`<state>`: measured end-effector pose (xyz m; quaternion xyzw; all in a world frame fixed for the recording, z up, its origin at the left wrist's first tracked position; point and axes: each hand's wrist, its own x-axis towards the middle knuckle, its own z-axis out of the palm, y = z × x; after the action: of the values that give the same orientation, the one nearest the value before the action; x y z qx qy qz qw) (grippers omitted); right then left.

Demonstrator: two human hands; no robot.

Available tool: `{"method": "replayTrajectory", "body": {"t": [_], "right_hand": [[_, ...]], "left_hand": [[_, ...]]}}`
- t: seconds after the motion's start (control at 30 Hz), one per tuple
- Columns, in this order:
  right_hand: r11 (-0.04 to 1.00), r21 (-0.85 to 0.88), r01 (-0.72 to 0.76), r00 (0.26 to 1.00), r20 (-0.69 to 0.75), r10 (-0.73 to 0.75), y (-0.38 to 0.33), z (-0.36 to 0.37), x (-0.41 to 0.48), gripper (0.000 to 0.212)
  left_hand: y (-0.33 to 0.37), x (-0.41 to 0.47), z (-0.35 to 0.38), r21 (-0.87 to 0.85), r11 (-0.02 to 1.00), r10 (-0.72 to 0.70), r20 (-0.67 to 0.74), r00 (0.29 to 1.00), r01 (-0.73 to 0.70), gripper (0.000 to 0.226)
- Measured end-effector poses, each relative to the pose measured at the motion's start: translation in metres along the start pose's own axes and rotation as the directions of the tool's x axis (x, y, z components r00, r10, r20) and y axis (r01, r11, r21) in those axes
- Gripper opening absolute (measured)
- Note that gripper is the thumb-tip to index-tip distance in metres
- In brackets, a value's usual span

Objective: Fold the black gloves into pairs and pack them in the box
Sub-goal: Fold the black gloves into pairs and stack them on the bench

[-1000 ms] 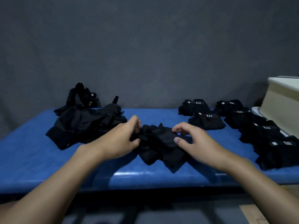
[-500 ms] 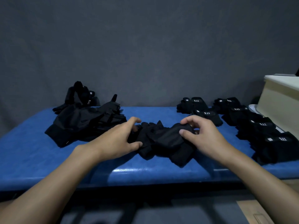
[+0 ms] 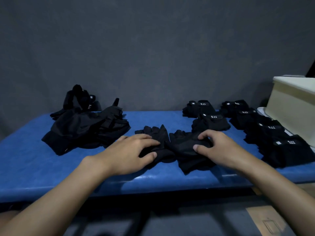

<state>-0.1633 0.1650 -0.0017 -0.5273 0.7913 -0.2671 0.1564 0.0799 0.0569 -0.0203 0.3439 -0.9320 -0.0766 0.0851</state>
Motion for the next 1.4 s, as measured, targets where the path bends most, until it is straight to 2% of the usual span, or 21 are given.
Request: {"method": "replayTrajectory", "body": {"t": [0.1, 0.17, 0.23, 0.3, 0.37, 0.43, 0.5, 0.57, 0.7, 0.8, 0.93, 1.0, 1.07, 1.13, 1.17, 1.3, 1.4], "right_hand": [[0.98, 0.197, -0.033, 0.998, 0.053, 0.023, 0.004, 0.007, 0.002, 0.036], [0.974, 0.226, -0.021, 0.996, 0.093, 0.0, 0.004, 0.007, 0.001, 0.038], [0.993, 0.117, 0.035, 0.998, 0.055, -0.042, 0.003, 0.004, 0.0, 0.043], [0.992, -0.024, 0.127, 0.989, -0.069, -0.128, 0.002, 0.001, -0.002, 0.045], [0.961, -0.021, 0.275, 0.949, -0.153, -0.275, -0.001, 0.001, -0.006, 0.036], [0.916, 0.021, 0.401, 0.91, -0.121, -0.396, -0.003, 0.006, -0.008, 0.026], [0.897, -0.01, 0.441, 0.897, -0.03, -0.441, -0.002, 0.014, -0.009, 0.032], [0.894, -0.052, 0.445, 0.896, 0.042, -0.443, 0.001, 0.021, -0.007, 0.041], [0.888, -0.097, 0.449, 0.893, 0.093, -0.441, 0.002, 0.023, -0.005, 0.039], [0.872, -0.139, 0.469, 0.883, 0.11, -0.457, 0.002, 0.023, -0.005, 0.04], [0.854, -0.092, 0.512, 0.855, -0.034, -0.517, -0.003, 0.024, -0.003, 0.036], [0.839, -0.012, 0.544, 0.837, -0.067, -0.544, -0.005, 0.024, 0.0, 0.029], [0.837, 0.024, 0.546, 0.838, -0.016, -0.546, -0.006, 0.024, 0.001, 0.029], [0.852, -0.024, 0.523, 0.85, 0.087, -0.519, -0.004, 0.025, 0.001, 0.04], [0.855, -0.067, 0.514, 0.854, 0.128, -0.504, -0.003, 0.027, 0.0, 0.046], [0.853, -0.115, 0.51, 0.852, 0.205, -0.482, 0.001, 0.029, 0.003, 0.058], [0.855, -0.112, 0.507, 0.851, 0.224, -0.475, 0.002, 0.029, 0.005, 0.063]], "left_hand": [[-0.011, -0.002, -0.008, 0.018, 1.0, -0.002, 0.065, 0.998, 0.0, 0.055], [-0.019, -0.004, -0.014, 0.0, 1.0, 0.008, 0.107, 0.994, -0.009, 0.062], [-0.022, -0.006, -0.018, -0.04, 0.999, 0.021, 0.1, 0.995, -0.017, 0.068], [-0.018, -0.006, -0.02, -0.14, 0.99, 0.028, 0.009, 1.0, -0.026, 0.063], [-0.007, -0.006, -0.021, -0.168, 0.985, 0.024, -0.092, 0.995, -0.039, 0.061], [0.002, -0.007, -0.02, -0.077, 0.996, 0.047, -0.094, 0.994, -0.054, 0.071], [0.006, -0.008, -0.016, 0.028, 0.997, 0.067, -0.025, 0.997, -0.066, 0.078], [0.003, -0.008, -0.01, 0.051, 0.997, 0.062, 0.029, 0.998, -0.063, 0.072], [-0.006, -0.01, -0.013, 0.051, 0.996, 0.068, 0.052, 0.996, -0.071, 0.05], [-0.016, -0.016, -0.021, -0.022, 0.997, 0.078, 0.153, 0.985, -0.076, 0.045], [-0.023, -0.025, -0.036, -0.115, 0.991, 0.091, 0.216, 0.972, -0.067, 0.054], [-0.02, -0.028, -0.038, -0.221, 0.975, 0.074, 0.171, 0.982, -0.034, 0.046], [-0.015, -0.026, -0.035, -0.325, 0.945, 0.051, 0.032, 0.998, -0.038, 0.037], [-0.014, -0.021, -0.026, -0.275, 0.957, 0.065, -0.097, 0.993, -0.089, 0.035], [-0.015, -0.018, -0.021, -0.225, 0.969, 0.08, -0.094, 0.992, -0.099, 0.038], [-0.019, -0.016, -0.008, -0.064, 0.998, 0.019, 0.092, 0.996, -0.013, 0.059], [-0.017, -0.019, -0.01, 0.02, 1.0, -0.005, 0.082, 0.997, 0.003, 0.061]]}}
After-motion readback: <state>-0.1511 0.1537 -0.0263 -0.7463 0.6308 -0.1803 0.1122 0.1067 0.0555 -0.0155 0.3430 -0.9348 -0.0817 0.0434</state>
